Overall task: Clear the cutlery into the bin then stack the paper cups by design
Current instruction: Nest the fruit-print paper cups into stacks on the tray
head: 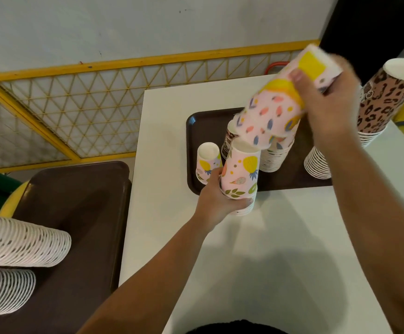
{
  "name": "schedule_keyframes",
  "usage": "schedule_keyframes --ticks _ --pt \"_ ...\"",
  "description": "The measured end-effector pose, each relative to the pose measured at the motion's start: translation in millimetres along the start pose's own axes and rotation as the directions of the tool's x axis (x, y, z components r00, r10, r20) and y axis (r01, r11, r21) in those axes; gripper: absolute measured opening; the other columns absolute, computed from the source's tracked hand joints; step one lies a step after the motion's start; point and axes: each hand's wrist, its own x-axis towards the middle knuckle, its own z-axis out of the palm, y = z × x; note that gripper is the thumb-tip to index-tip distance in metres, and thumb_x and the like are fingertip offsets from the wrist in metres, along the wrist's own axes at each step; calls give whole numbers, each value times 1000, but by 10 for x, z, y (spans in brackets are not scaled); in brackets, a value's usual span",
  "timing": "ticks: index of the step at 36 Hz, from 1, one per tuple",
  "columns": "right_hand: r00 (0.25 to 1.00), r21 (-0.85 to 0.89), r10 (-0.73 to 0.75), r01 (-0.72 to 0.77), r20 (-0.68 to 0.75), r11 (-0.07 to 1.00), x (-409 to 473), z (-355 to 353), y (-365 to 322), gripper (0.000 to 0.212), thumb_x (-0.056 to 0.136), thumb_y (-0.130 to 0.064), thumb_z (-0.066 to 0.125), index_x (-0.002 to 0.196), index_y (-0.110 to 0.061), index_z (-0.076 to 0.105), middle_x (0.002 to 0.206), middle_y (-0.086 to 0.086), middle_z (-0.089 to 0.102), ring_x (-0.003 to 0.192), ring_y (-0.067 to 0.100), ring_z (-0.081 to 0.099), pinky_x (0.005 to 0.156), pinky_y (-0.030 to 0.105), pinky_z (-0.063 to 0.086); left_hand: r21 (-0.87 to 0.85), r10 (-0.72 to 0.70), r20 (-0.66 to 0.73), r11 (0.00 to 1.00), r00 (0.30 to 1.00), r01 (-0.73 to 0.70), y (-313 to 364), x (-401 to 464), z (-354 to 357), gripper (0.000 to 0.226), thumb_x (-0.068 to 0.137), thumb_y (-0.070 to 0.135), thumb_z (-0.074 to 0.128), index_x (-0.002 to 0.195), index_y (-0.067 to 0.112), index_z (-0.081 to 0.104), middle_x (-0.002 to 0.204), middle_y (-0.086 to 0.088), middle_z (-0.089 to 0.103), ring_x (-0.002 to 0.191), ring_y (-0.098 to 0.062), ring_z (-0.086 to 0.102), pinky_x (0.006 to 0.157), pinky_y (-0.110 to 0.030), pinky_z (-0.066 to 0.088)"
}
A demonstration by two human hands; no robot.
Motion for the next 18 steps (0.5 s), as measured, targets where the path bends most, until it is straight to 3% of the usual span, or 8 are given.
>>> schedule_keyframes --ticks 4,7,12,18 --pt "961 -60 -197 188 -196 980 196 -106 -152 48 81 -43 65 108 -6 49 92 -13 60 86 -8 60 79 17 49 3 -11 4 1000 1000 11 -4 11 -3 80 65 16 86 131 26 41 118 11 59 109 -7 55 90 -23 49" --pt "935 -151 -297 271 -195 951 289 -96 -183 51 84 -44 63 113 -5 50 93 -26 60 90 -15 58 80 9 45 13 -10 -3 1000 1000 10 -5 23 5 80 67 16 85 133 25 40 124 6 59 115 -10 54 96 -30 49" --pt "964 -299 -252 218 -80 929 369 -15 1 55 82 -48 63 115 -6 48 105 -6 57 87 -29 47 78 -1 39 6 -9 -3 1000 1000 9 -3 32 23 80 66 16 85 132 25 40 121 9 58 112 -8 54 93 -26 48" --pt "965 -330 -247 207 -86 921 384 50 25 63 81 -47 63 118 2 48 105 -10 53 86 -29 47 77 -1 38 9 -12 -4 1000 1000 12 -12 54 -3 80 66 16 86 132 25 40 118 10 58 111 -8 54 92 -26 49"
